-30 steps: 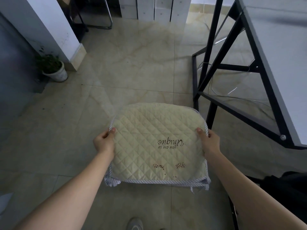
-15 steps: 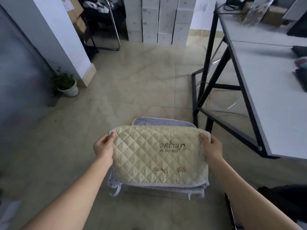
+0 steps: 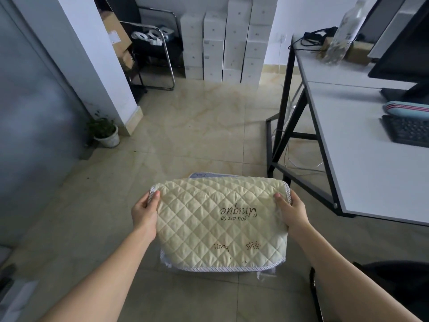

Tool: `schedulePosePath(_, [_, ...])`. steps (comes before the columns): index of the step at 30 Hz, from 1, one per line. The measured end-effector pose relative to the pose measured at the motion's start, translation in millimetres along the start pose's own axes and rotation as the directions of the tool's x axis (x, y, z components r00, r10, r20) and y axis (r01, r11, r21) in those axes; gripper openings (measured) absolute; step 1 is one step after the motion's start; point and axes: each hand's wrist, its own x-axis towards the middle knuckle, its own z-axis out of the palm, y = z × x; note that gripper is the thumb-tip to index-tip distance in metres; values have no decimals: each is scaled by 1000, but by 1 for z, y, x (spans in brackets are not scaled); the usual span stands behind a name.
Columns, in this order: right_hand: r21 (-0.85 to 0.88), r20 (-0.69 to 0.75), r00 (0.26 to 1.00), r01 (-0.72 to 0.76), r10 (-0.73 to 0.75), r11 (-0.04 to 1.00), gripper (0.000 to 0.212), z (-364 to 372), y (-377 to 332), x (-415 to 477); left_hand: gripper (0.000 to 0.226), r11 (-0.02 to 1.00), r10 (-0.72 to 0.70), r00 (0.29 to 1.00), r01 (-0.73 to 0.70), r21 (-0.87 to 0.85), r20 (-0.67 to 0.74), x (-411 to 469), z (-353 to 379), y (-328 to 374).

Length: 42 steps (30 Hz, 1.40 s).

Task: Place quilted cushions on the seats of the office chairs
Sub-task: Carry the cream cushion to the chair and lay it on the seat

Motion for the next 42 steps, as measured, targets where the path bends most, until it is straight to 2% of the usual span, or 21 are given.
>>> schedulePosePath(10, [40,-23,998,66,-65,997,7,-35,1,-44,30,1000,2,1000,-2,-23,6,-53,-15,6])
schedulePosePath(15, [48,-31,992,120,-118,992,5,-66,8,-80,27,999,5,999,-3,-40,39,-97,-29,2])
schedulePosePath(21, [54,-37,990,141,-139,989,6,-113,11,-131,35,998,28,998,-25,-49,56,-161,-42,5])
schedulePosePath(24, [64,-42,989,145,-142,987,4,-142,14,-154,39,998,44,996,-40,-56,75,-195,-45,6])
schedulePosePath(30, [94,-76,986,157,-150,983,3,-209,19,-197,32,999,36,994,-33,-28,100,-267,-32,7])
schedulePosePath(35, [133,-93,985,155,-143,979,4,-277,14,-225,31,998,54,995,-50,-47,89,-332,-2,9])
schedulePosePath(37, [138,-109,983,162,-148,977,4,-308,10,-234,23,996,59,995,-54,-68,76,-360,14,8])
schedulePosePath(39, [144,-117,982,165,-149,976,5,-339,5,-243,14,998,22,994,-15,-65,104,-386,29,5])
schedulePosePath(42, [143,-141,979,166,-146,976,5,-390,2,-254,21,999,-38,985,44,-33,167,-426,55,-3])
